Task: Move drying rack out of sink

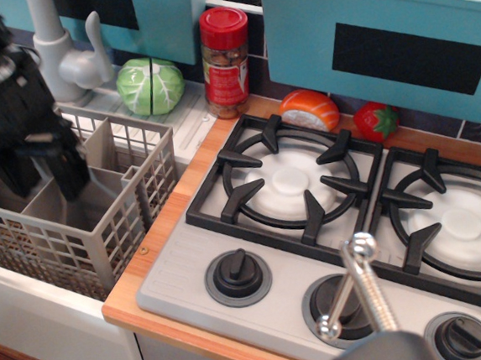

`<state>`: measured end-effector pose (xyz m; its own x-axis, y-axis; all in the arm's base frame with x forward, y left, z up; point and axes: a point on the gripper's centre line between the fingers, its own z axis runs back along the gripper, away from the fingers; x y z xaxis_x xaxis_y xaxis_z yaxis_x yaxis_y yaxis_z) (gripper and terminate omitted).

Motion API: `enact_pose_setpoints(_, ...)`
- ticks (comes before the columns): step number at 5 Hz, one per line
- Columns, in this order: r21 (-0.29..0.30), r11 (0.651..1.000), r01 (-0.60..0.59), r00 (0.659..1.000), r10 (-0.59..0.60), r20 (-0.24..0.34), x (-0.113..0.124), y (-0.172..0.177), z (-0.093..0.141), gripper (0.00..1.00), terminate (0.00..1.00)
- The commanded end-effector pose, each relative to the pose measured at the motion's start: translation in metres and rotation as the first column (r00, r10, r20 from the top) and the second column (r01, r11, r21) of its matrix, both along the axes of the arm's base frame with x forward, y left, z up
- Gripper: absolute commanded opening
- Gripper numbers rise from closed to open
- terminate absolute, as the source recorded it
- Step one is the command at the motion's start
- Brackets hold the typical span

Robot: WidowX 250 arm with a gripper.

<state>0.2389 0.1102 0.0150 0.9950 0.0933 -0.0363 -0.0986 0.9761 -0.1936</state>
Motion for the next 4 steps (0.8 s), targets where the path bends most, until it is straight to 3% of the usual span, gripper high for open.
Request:
enact_pose_setpoints(1, 0.060, 0.998, -0.011, 0.999, 0.009, 0.033, -0.0018, 0.0013, -0.0096, 1.00, 0.00)
enact_pose_setpoints(2, 0.052, 0.998, -0.019, 0.999, 0.017, 0.050, -0.0009, 0.0028, -0.0051, 0.00, 0.00)
enact_pose_setpoints(4, 0.050, 0.998, -0.034, 0.998, 0.032, 0.048, 0.0048, 0.0056, -0.0010, 0.00, 0.00)
